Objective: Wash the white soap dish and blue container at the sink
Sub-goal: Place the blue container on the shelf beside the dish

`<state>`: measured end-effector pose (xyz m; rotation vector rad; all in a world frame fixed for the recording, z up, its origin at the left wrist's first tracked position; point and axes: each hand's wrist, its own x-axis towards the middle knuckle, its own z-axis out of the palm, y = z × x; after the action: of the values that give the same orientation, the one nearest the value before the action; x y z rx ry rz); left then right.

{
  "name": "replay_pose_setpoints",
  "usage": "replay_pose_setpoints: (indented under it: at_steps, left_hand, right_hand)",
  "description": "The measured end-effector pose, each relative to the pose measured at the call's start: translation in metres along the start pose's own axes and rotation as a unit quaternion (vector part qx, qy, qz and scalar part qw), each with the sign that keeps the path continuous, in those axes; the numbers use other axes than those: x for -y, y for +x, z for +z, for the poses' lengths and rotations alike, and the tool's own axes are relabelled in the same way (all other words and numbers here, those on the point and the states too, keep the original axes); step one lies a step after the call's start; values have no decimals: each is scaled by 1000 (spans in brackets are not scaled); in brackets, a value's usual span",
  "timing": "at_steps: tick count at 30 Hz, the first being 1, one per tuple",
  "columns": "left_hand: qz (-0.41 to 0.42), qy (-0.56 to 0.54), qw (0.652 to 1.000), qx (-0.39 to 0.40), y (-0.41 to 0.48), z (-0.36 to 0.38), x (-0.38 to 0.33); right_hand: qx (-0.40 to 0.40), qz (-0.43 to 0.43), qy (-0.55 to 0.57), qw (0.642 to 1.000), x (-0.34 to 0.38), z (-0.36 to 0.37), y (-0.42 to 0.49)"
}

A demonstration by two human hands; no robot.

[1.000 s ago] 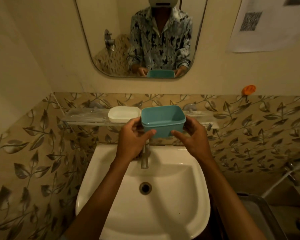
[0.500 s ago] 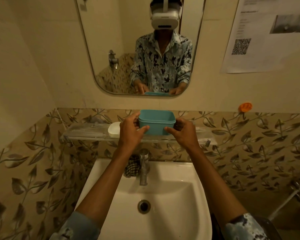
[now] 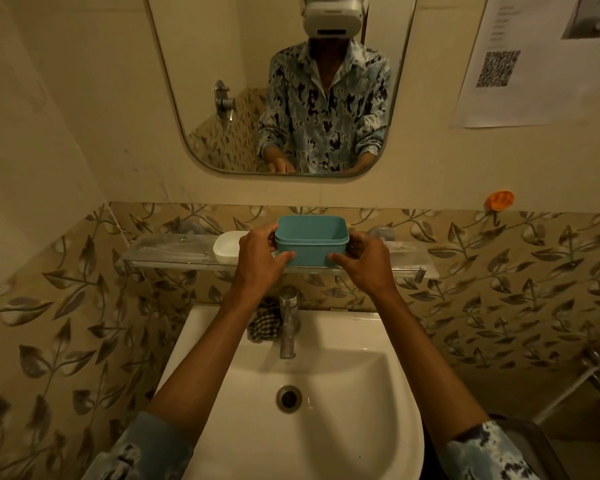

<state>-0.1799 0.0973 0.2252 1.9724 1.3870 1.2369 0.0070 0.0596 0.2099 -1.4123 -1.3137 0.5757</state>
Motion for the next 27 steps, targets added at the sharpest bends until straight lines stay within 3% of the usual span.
replay_pose_setpoints:
  at_steps: [8,14,17,20,24,27]
  left_hand:
    - [25,32,999,-4,-10,-4,0]
    - [57,9,981,-185,-56,-11,43]
    - [-61,0,989,-132,-90,9,97]
    - [-163,85,983,1,-99,39,148]
    - [-174,145,962,155,-79,70,177]
    - [-201,181,943,194,-75,88,189]
  right_hand:
    - [-24,-17,-70,997,0,2,-10]
    - [-151,-77,-48,984,-16,-1,-53]
    - [-131,-68,-64,987,-47,3,-89]
    - [-57,23,-73,995,-81,17,-118]
    - [41,114,-105,987,-111,37,-148]
    - [91,153,-97,979,-121,47,-164]
